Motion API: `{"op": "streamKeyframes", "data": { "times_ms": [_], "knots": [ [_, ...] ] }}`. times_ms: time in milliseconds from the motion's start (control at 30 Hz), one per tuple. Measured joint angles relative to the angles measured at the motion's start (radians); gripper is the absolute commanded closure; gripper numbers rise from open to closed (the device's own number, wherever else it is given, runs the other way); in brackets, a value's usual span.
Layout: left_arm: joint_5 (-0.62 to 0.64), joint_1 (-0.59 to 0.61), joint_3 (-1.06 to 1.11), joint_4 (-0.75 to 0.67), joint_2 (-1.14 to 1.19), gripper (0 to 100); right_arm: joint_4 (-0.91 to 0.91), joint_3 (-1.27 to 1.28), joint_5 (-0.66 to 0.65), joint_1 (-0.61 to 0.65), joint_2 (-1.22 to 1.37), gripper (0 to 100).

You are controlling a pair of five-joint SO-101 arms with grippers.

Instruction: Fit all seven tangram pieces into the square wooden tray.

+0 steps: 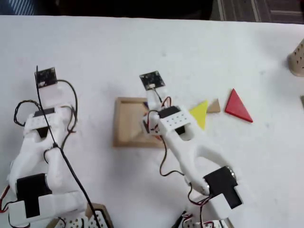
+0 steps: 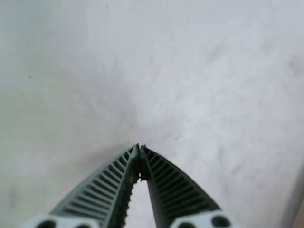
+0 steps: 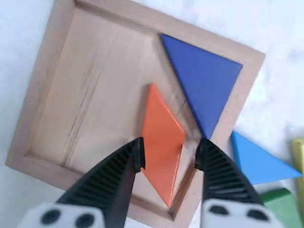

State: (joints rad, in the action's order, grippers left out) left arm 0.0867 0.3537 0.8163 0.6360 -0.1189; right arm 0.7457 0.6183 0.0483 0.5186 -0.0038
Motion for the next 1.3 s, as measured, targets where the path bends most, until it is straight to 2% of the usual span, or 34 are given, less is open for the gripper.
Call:
{"op": "streamKeyframes", "data": {
  "times_ms": [167,400,567,767,1100,1300],
  "knots": [
    [0.000,0.000,0.000,0.000,0.000,98,0.041,0.002,0.000,-0.043,-0.080,99.0],
    [0.000,0.000,0.000,0.000,0.000,98,0.035,0.003,0.002,0.006,-0.143,98.1],
    [0.000,0.000,0.000,0.000,0.000,98,-0.114,0.049,0.002,0.086,-0.103,98.1],
    [0.000,0.000,0.000,0.000,0.000,98,-0.210,0.049,0.002,0.074,0.021,98.1],
    [0.000,0.000,0.000,0.000,0.000,98,-0.199,0.048,0.002,-0.014,0.052,98.1],
    [0.000,0.000,0.000,0.000,0.000,98,-0.089,0.044,0.002,-0.028,-0.012,98.1]
  ]
}}
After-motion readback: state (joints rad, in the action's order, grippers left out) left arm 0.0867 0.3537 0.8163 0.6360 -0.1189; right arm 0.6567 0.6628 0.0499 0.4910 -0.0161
